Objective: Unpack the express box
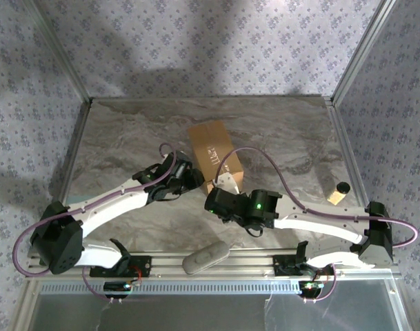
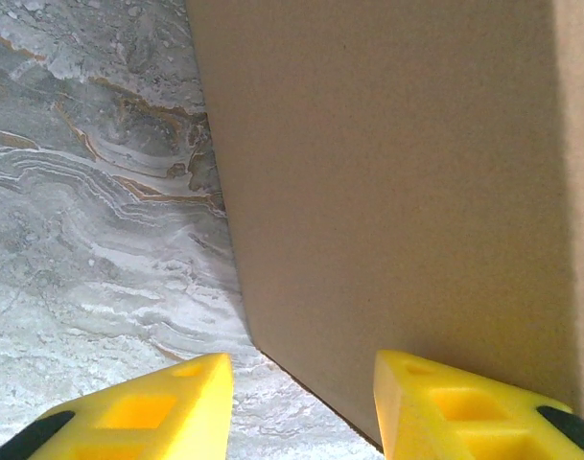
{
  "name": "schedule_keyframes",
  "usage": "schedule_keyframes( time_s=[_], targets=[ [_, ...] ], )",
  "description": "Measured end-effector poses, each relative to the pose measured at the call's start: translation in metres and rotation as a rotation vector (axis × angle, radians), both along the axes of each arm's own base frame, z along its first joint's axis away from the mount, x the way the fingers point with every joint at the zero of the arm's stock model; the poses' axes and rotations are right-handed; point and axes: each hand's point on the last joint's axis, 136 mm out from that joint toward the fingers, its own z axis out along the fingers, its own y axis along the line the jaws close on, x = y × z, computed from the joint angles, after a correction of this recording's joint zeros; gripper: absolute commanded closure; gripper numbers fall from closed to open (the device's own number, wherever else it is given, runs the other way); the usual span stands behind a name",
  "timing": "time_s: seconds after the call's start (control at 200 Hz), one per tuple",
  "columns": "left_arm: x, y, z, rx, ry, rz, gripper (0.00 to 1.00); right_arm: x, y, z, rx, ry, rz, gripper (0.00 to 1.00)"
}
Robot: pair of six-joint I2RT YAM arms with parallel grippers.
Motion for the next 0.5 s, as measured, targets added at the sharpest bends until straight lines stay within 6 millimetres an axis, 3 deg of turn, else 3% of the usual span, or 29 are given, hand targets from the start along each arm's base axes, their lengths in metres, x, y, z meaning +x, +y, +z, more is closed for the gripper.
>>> schedule_keyframes(
  time_s=[0.32,0.5],
  targets=[
    [-0.002,0.01,0.007,0.066,-0.025,-0.004,0.56,-0.002,0.002,0.001,0.001,-0.002,0.013,1.0],
    [0.008,0.019,0.049,0.091,-0.128,-0.007,0.56,-0.006,0.004,0.001,-0.009,-0.007,0.041,1.0]
  ],
)
